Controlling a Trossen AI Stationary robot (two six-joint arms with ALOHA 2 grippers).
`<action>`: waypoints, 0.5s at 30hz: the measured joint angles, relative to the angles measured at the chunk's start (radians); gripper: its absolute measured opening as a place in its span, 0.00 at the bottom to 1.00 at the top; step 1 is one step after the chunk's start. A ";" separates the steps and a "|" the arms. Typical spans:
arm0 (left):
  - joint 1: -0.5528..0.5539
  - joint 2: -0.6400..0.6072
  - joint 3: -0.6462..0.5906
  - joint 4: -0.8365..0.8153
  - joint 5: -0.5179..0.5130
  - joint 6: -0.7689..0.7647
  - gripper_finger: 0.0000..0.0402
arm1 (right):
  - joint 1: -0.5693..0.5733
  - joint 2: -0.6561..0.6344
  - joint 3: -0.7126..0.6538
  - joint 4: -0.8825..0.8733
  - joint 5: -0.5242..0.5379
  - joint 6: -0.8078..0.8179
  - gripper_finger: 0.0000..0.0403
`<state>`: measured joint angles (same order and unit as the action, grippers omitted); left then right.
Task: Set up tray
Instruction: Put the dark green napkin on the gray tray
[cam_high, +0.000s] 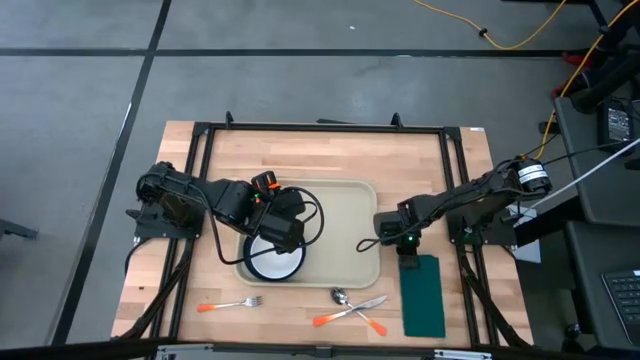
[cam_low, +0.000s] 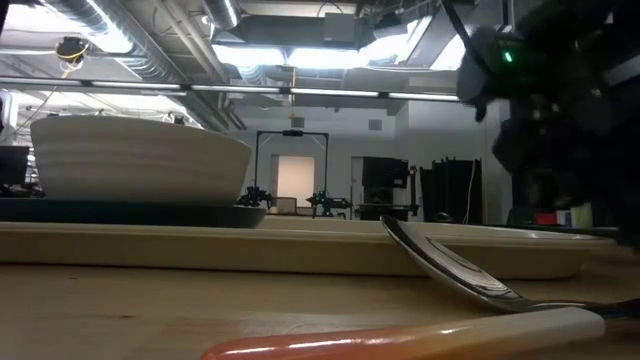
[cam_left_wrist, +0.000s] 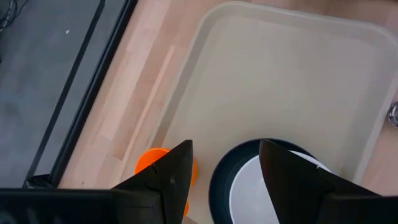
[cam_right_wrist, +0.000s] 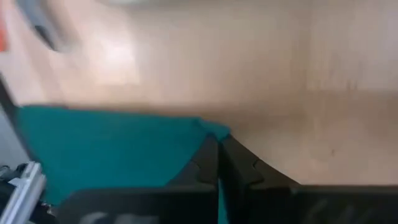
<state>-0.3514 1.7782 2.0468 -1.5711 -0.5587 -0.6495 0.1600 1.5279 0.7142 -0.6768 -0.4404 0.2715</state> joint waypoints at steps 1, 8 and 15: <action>0.000 0.000 0.000 0.000 -0.001 0.000 0.45 | 0.000 -0.001 0.023 -0.026 0.007 -0.018 0.01; 0.000 0.000 0.000 0.000 -0.008 0.000 0.45 | 0.000 -0.002 0.190 -0.163 0.096 -0.114 0.00; 0.000 0.000 0.000 0.000 -0.008 0.000 0.45 | -0.032 -0.003 0.371 -0.230 0.150 -0.158 0.00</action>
<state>-0.3514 1.7782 2.0464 -1.5711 -0.5671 -0.6498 0.1280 1.5253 1.0850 -0.9070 -0.2903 0.1134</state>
